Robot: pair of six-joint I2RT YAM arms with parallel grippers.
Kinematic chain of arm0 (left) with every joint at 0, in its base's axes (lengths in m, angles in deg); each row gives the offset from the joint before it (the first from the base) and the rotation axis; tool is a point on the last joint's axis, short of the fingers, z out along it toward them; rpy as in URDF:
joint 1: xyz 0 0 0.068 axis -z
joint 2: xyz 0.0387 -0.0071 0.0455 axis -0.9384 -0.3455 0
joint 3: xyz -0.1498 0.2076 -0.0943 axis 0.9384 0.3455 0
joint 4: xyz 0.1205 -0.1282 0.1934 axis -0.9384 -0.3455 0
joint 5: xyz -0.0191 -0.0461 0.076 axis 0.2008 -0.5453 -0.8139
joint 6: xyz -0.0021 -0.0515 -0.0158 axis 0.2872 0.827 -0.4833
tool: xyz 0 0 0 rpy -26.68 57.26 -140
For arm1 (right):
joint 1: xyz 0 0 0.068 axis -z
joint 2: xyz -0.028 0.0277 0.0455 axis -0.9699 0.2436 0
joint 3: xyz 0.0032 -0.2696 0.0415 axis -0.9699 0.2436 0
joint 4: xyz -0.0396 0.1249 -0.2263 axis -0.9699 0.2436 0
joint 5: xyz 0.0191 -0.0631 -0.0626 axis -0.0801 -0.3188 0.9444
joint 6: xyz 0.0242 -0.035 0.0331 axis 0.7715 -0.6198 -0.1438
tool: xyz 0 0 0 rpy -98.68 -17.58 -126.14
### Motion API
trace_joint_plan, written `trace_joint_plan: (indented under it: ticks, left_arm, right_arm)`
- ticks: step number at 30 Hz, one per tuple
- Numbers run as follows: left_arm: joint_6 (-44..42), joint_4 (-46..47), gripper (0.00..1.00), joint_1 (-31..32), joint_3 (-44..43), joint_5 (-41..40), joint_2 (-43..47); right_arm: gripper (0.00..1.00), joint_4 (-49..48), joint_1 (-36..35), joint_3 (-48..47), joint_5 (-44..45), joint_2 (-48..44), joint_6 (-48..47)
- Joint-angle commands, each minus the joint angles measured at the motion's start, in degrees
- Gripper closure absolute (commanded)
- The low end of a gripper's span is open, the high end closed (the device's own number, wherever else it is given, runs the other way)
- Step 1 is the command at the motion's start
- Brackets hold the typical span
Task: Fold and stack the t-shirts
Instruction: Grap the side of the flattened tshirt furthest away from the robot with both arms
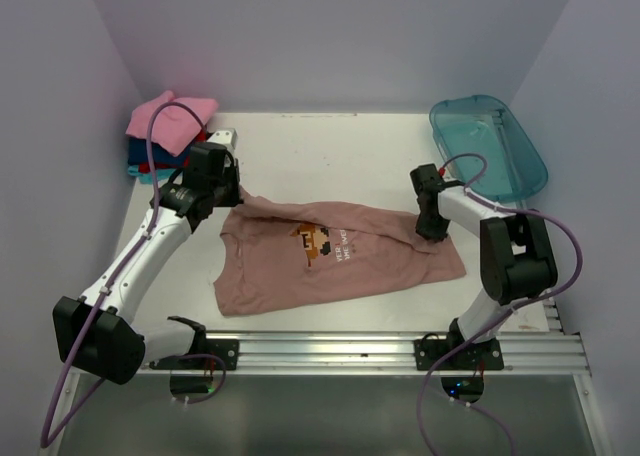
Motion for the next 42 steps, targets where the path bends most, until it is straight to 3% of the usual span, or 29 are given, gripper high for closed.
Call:
trace_joint_plan:
  ticks: [1, 11, 20, 29, 39, 42]
  left_arm:
    - [-0.2, 0.8, 1.00, 0.1, 0.2, 0.0, 1.5]
    - [-0.2, 0.9, 1.00, 0.1, 0.3, 0.2, 1.7]
    - [-0.1, 1.1, 1.00, 0.1, 0.3, 0.5, 1.7]
    - [-0.6, 2.7, 1.00, 0.1, -0.2, -3.0, 0.8]
    - [-2.2, 6.5, 1.00, -0.5, -5.1, -18.3, -3.7]
    - [-2.8, 9.7, 1.00, -2.0, -5.8, -19.2, -5.8]
  right_arm:
    - [0.72, -2.6, 0.3, -2.4, 1.2, 1.2, 0.1]
    - [0.94, -0.5, 0.3, -2.3, 1.6, -2.4, -0.6]
    - [1.00, 3.1, 0.3, -6.6, 2.7, -7.3, -2.1]
    - [1.00, 5.3, 0.7, -21.0, 3.7, 2.3, -4.1]
    - [1.00, 6.9, 3.2, -37.9, 4.1, 15.4, -7.2]
    - [1.00, 6.8, 4.3, -42.4, 3.7, 18.0, -8.2]
